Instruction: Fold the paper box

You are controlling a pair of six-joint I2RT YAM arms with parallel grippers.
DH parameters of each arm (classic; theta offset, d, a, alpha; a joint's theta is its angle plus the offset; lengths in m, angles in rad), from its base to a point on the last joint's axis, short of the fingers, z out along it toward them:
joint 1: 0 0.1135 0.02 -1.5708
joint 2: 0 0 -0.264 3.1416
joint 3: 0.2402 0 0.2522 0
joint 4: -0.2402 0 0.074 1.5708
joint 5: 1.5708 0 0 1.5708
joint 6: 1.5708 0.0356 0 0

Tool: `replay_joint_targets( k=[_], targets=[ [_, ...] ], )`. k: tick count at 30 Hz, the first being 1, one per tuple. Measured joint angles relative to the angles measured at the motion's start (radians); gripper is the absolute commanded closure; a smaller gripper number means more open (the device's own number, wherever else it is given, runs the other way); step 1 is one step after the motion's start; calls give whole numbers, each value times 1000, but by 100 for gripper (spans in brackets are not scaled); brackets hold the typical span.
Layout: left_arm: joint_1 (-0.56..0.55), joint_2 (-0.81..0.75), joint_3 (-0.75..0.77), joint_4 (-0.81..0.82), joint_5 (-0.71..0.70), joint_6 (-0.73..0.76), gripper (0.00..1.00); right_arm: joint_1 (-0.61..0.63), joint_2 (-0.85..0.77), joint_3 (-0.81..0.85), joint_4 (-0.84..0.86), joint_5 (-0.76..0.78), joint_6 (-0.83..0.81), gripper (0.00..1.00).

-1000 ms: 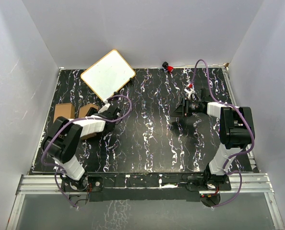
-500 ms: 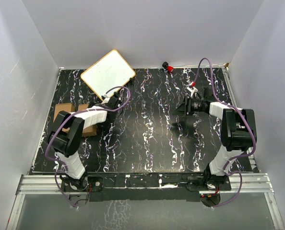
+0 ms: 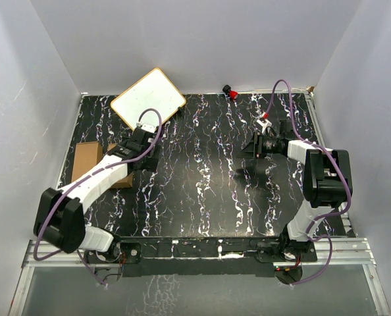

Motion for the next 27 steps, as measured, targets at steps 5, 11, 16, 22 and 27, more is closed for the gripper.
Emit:
replay_joint_targets(
  k=[5,11,16,22,27],
  targets=[
    [1,-47,-5,29,171,-1,71,0,0,0,0,0,0,64],
    [17,88,-9,13,245,10,100,0,0,0,0,0,0,64],
    [34,204,-19,-26,197,16,100,0,0,0,0,0,0,64],
    [37,240,-12,-44,100,24,83,0,0,0,0,0,0,64],
    [40,262,-2,-68,-63,31,49,0,0,0,1,0,0,64]
  ],
)
